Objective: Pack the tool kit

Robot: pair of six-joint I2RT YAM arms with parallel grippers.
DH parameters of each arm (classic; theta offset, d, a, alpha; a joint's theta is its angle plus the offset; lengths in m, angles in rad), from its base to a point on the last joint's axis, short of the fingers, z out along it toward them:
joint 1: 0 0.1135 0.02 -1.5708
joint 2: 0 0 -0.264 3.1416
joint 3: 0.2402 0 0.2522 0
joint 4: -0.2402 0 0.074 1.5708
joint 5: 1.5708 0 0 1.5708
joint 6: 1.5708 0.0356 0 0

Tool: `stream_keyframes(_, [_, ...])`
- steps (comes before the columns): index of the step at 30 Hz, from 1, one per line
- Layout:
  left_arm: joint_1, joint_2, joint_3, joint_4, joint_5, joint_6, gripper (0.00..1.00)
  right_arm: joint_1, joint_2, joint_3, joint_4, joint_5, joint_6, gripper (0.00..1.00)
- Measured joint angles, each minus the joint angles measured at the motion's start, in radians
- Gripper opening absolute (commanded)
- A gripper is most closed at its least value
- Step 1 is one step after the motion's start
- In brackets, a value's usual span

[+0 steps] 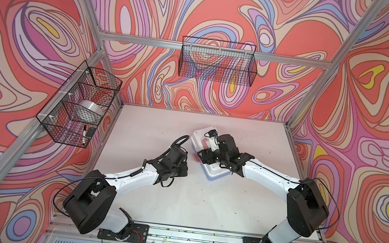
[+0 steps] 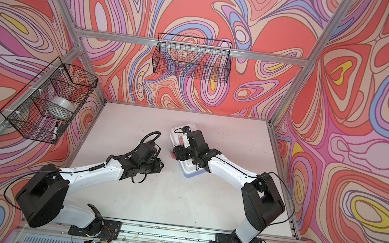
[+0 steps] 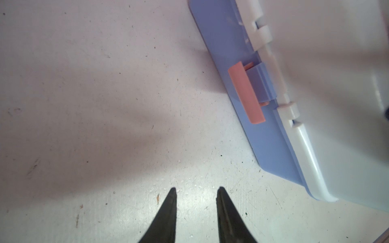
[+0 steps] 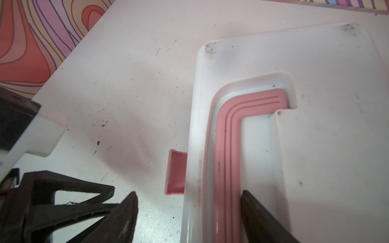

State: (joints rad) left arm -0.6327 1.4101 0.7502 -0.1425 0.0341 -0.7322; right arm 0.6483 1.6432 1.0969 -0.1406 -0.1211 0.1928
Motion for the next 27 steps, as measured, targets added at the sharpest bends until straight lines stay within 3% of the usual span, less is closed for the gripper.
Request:
stream_keyframes(15, [0.003,0.000,-0.087,0.087,0.052,0.119,0.41,-0.007,-0.122,-0.156,0.060,-0.140,-0.043,0.66])
stream_keyframes(27, [-0.054,-0.043,-0.215,0.244,0.033,0.290,0.57,0.005,-0.142,-0.181,0.047,-0.191,-0.111,0.65])
